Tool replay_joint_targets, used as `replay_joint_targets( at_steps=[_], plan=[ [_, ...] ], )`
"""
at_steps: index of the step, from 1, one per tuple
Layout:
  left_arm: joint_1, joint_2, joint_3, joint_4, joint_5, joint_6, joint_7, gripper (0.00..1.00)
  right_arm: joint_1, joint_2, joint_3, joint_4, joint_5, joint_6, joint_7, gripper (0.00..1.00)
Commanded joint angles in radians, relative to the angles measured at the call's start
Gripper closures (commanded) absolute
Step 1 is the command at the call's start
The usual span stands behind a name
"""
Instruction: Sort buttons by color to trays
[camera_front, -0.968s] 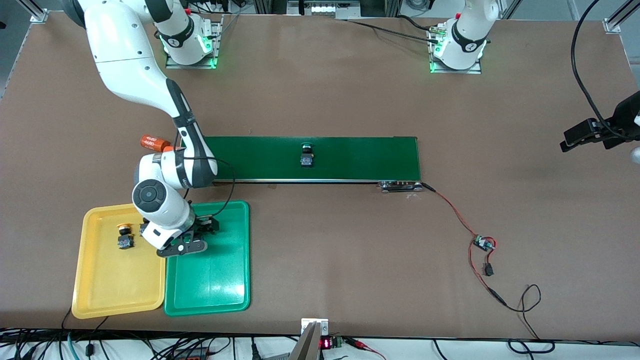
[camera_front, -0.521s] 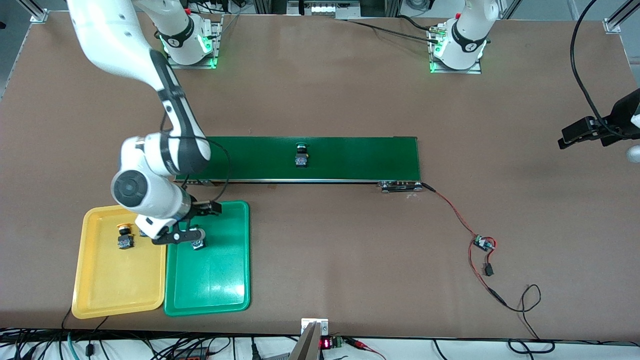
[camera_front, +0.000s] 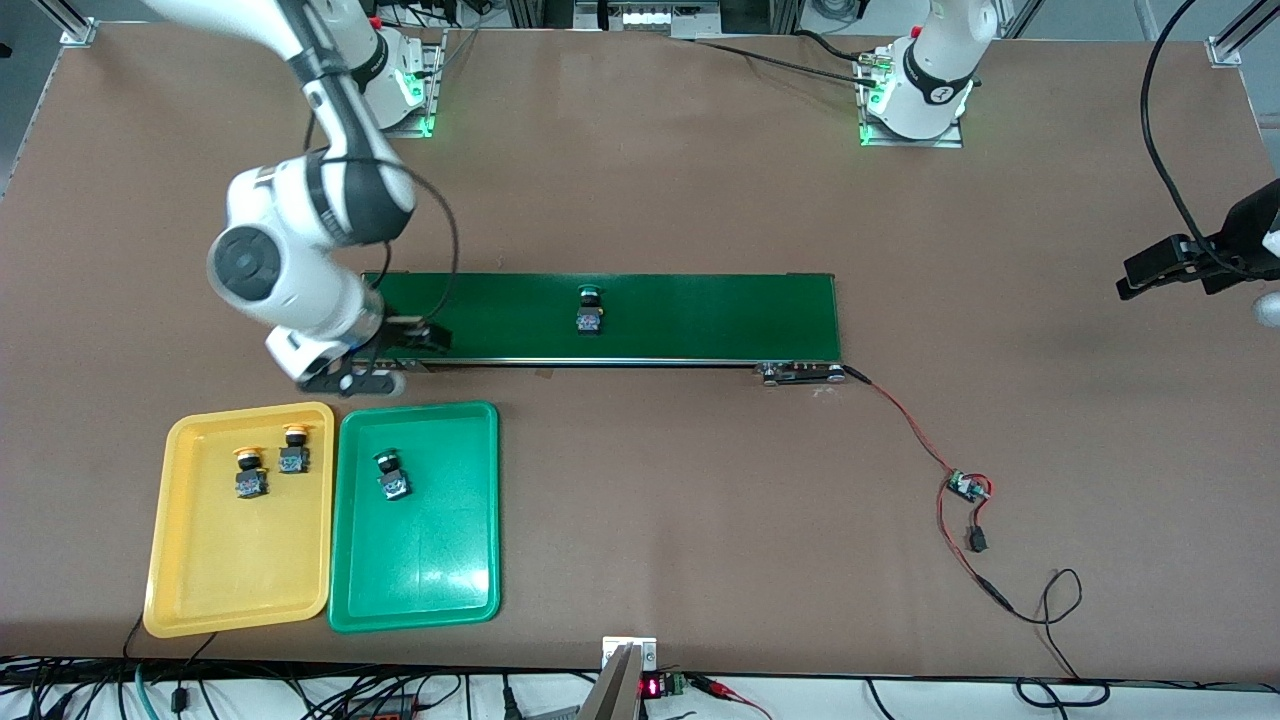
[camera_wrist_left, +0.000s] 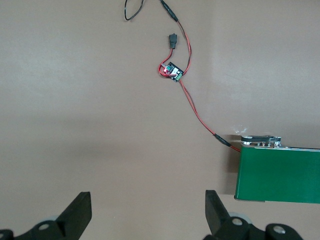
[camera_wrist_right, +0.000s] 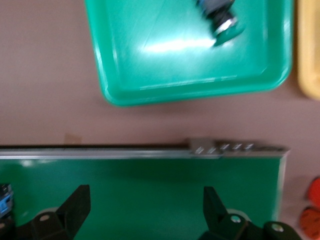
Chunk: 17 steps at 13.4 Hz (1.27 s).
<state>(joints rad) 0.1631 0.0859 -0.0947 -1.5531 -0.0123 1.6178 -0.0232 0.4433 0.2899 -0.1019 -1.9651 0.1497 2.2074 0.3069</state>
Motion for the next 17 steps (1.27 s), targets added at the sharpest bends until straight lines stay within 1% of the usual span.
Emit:
replay_joint_targets(
  at_steps=[1, 5, 10, 17],
  plan=[
    [0.006, 0.002, 0.000, 0.005, -0.020, 0.002, 0.008, 0.00, 0.112, -0.067, -0.004, -0.182, 0.004, 0.158, 0.126, 0.00],
    [0.006, 0.005, 0.001, 0.005, -0.017, 0.002, 0.008, 0.00, 0.184, -0.043, -0.004, -0.187, 0.002, 0.192, 0.162, 0.00],
    [0.006, 0.005, 0.001, 0.005, -0.009, 0.002, 0.009, 0.00, 0.224, 0.006, -0.004, -0.181, 0.002, 0.271, 0.231, 0.00],
    [0.006, 0.005, 0.001, 0.005, -0.009, 0.002, 0.015, 0.00, 0.222, 0.014, -0.007, -0.176, -0.009, 0.276, 0.241, 0.00]
  ],
)
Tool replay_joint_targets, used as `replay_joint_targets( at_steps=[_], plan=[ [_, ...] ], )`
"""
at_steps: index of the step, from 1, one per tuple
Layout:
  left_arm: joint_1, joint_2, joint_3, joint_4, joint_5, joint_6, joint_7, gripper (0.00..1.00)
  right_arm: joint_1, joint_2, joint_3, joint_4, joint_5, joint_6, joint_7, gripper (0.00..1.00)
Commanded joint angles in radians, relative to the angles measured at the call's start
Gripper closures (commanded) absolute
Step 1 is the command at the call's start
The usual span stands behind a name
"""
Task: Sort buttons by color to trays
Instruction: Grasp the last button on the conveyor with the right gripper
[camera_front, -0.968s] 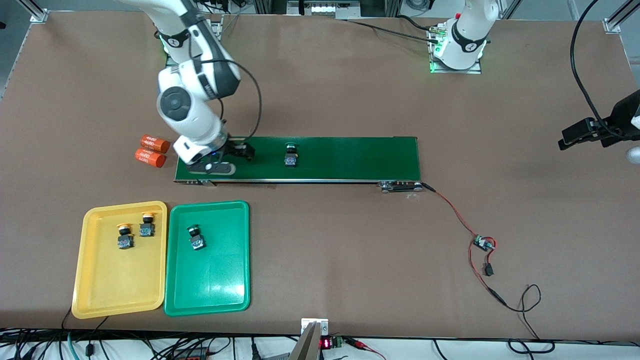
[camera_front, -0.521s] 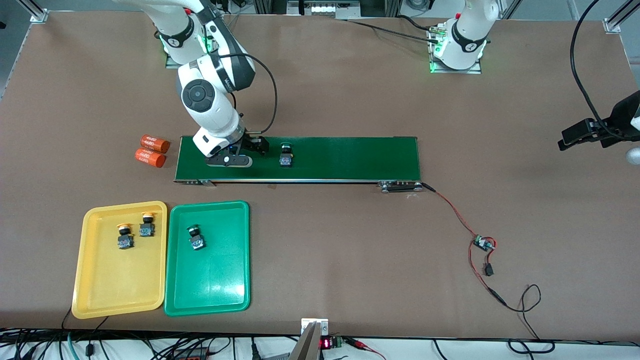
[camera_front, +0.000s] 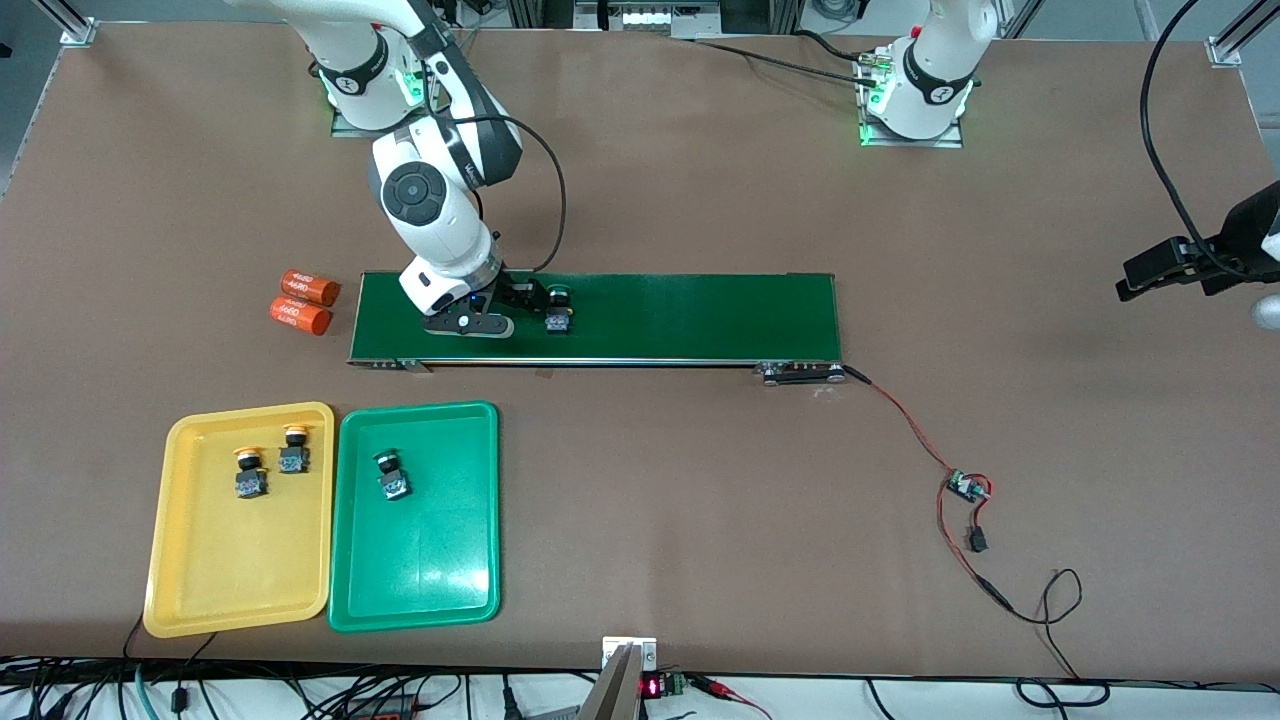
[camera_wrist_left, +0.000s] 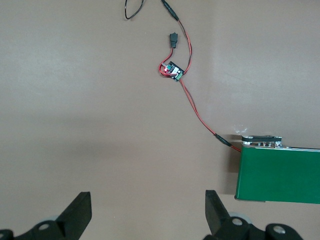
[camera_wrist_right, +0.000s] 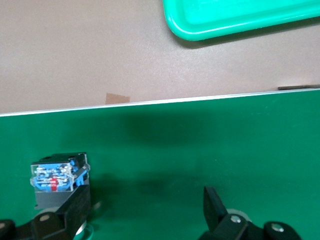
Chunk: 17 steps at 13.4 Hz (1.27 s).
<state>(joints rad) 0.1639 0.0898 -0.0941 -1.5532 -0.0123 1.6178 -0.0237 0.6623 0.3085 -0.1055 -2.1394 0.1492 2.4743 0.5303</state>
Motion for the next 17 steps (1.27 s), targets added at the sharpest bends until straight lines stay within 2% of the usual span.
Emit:
replay_joint_targets(
  at_steps=[1, 17],
  plan=[
    [0.005, 0.001, 0.001, 0.005, -0.008, 0.002, 0.016, 0.00, -0.001, -0.006, -0.003, -0.002, -0.010, 0.009, 0.017, 0.00],
    [0.005, 0.001, -0.001, 0.005, -0.008, 0.007, 0.019, 0.00, 0.008, 0.009, -0.003, 0.001, -0.011, 0.012, 0.020, 0.00]
  ],
)
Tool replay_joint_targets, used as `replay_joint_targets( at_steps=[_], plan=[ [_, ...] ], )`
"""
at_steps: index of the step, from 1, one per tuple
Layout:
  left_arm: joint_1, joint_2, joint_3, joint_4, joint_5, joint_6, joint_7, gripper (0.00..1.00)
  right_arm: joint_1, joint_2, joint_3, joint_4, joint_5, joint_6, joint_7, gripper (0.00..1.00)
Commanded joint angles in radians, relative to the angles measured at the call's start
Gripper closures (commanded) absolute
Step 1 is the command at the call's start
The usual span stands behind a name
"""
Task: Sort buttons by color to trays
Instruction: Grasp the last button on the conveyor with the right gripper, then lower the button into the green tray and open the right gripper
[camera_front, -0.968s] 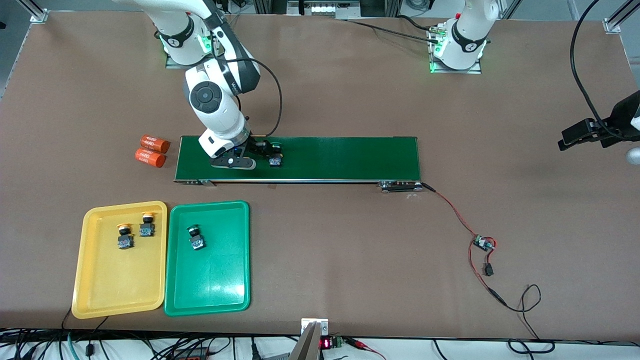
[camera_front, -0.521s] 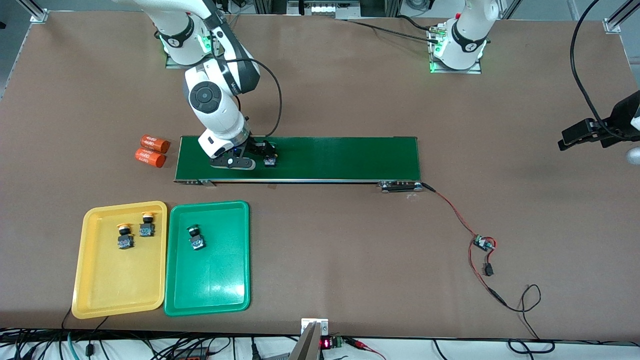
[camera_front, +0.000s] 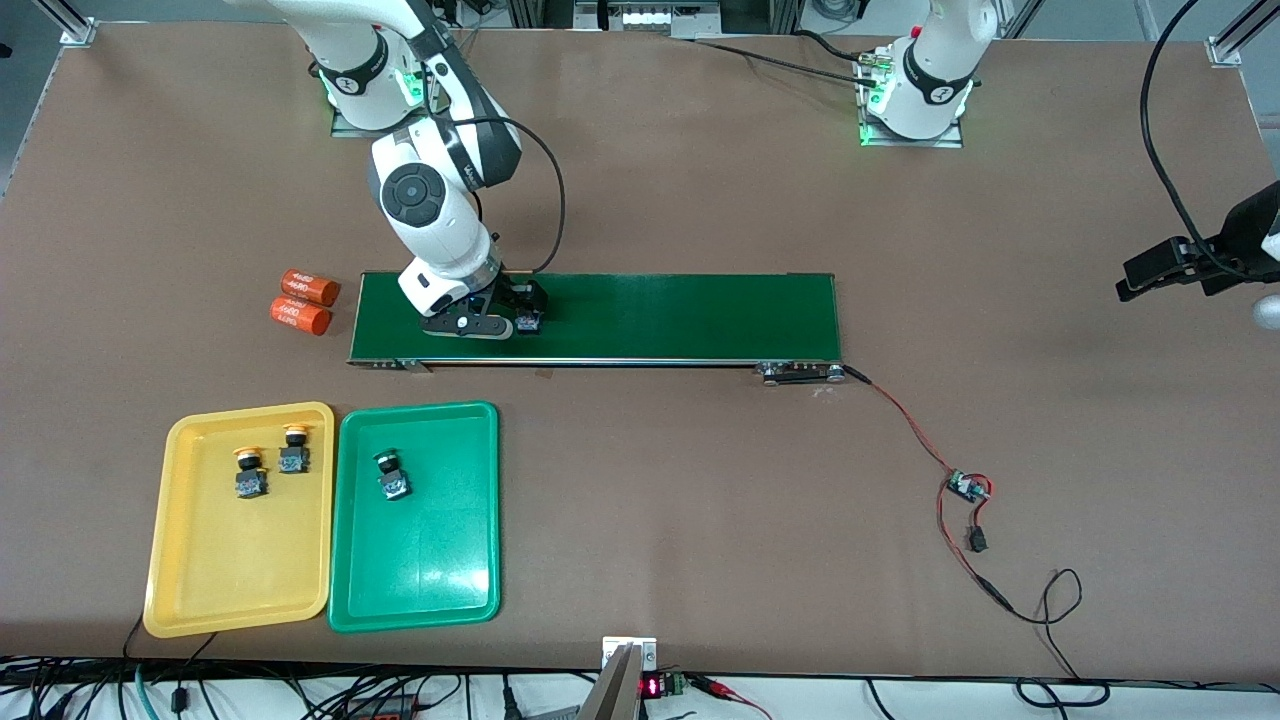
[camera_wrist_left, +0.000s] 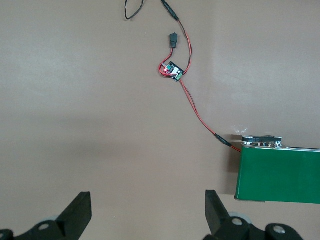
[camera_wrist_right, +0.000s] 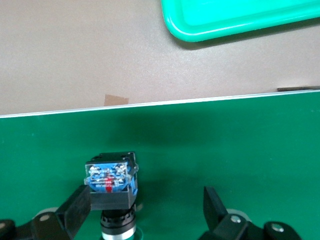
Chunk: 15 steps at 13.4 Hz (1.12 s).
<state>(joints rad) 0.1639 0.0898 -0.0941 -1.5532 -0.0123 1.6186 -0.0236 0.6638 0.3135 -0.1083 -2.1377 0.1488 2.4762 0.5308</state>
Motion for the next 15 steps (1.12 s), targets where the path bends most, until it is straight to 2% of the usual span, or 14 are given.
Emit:
replay_joint_targets(
  at_steps=[1, 4, 9, 10, 12, 13, 14, 15],
  plan=[
    [0.005, 0.001, -0.001, 0.005, -0.008, 0.006, 0.019, 0.00, 0.008, 0.016, -0.001, -0.001, -0.011, 0.015, 0.020, 0.00],
    [0.005, 0.001, -0.001, 0.005, -0.008, 0.006, 0.021, 0.00, 0.017, 0.055, -0.001, -0.001, -0.011, 0.067, 0.020, 0.00],
    [0.005, 0.001, -0.001, 0.005, -0.008, 0.012, 0.021, 0.00, 0.010, 0.055, -0.001, -0.001, -0.011, 0.067, 0.018, 0.00],
    [0.005, 0.001, -0.001, 0.005, -0.008, 0.012, 0.021, 0.00, 0.008, 0.053, -0.001, -0.001, -0.011, 0.067, 0.017, 0.08],
    [0.005, 0.001, -0.001, 0.005, -0.008, 0.012, 0.022, 0.00, 0.010, 0.047, -0.002, 0.002, -0.012, 0.067, 0.011, 0.46],
    [0.005, 0.001, -0.001, 0.005, -0.008, 0.012, 0.021, 0.00, 0.007, 0.044, -0.002, 0.008, -0.011, 0.063, 0.008, 0.69],
    [0.005, 0.001, -0.001, 0.005, -0.008, 0.012, 0.022, 0.00, 0.005, 0.041, -0.004, 0.013, -0.011, 0.061, 0.008, 0.83],
    [0.005, 0.001, -0.001, 0.005, -0.008, 0.012, 0.021, 0.00, 0.005, 0.038, -0.005, 0.015, -0.011, 0.060, 0.008, 0.87]
  ],
)
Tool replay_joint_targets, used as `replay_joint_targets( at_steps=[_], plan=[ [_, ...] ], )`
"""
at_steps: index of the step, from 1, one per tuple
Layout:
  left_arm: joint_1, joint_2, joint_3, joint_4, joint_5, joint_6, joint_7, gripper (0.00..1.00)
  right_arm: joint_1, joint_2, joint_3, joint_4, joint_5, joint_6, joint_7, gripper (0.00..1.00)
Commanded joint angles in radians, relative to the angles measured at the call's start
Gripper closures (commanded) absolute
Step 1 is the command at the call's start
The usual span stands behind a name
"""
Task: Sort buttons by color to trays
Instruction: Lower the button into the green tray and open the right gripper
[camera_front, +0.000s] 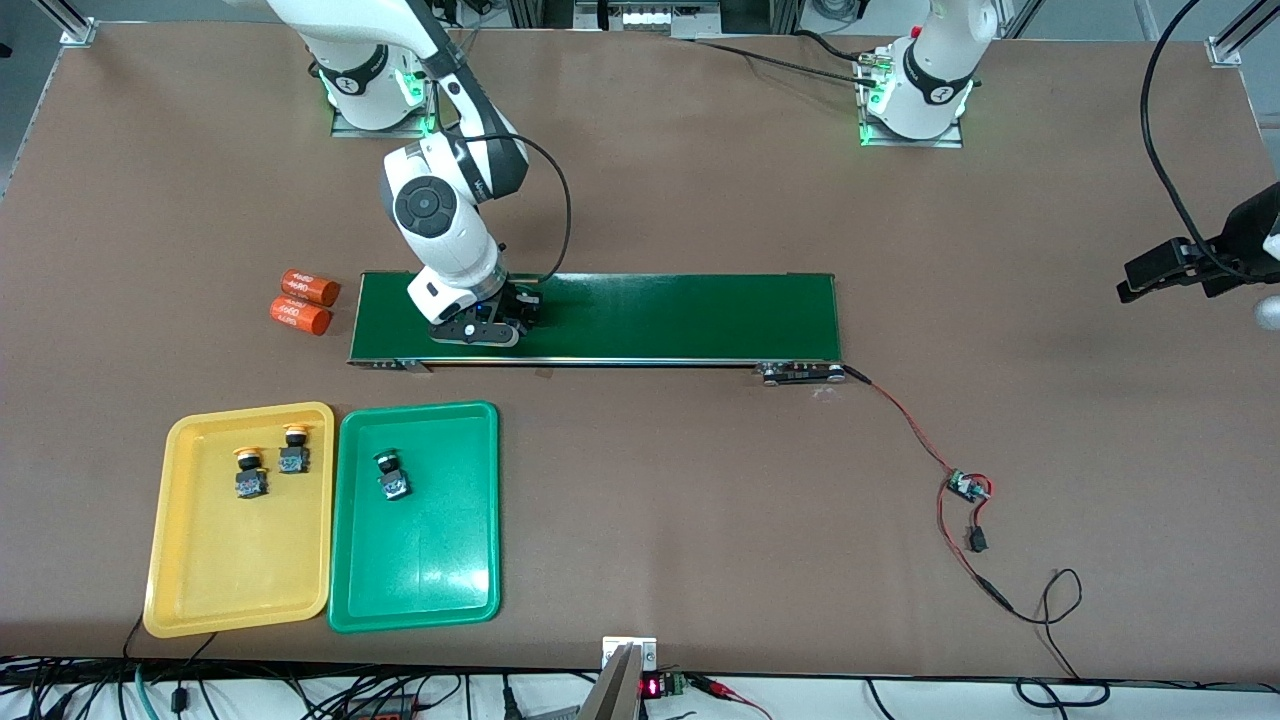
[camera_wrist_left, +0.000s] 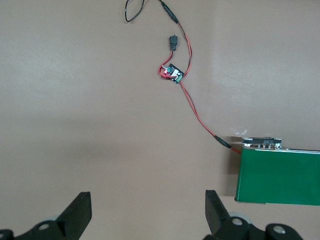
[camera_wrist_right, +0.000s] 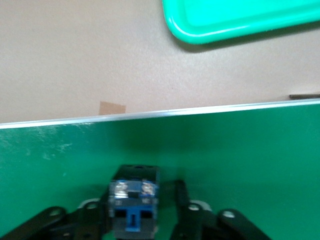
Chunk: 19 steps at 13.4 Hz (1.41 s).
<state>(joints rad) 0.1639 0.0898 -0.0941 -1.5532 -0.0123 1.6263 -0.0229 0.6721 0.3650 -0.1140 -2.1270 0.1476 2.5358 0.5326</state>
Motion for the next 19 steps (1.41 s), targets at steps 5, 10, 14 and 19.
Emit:
replay_joint_targets(
  at_steps=[5, 10, 14, 19],
  plan=[
    [0.005, 0.001, -0.001, 0.005, -0.008, 0.003, 0.021, 0.00, -0.017, -0.023, -0.035, 0.106, -0.017, -0.107, -0.006, 0.91],
    [0.003, 0.001, -0.001, 0.005, -0.008, 0.004, 0.021, 0.00, -0.074, 0.115, -0.055, 0.350, -0.117, -0.141, -0.124, 0.90],
    [0.003, 0.002, -0.003, 0.005, -0.009, 0.024, 0.021, 0.00, -0.157, 0.291, -0.055, 0.550, -0.111, -0.135, -0.269, 0.90],
    [0.002, 0.005, -0.010, 0.005, -0.009, 0.026, 0.012, 0.00, -0.233, 0.371, -0.055, 0.602, -0.108, -0.091, -0.370, 0.87]
  ],
)
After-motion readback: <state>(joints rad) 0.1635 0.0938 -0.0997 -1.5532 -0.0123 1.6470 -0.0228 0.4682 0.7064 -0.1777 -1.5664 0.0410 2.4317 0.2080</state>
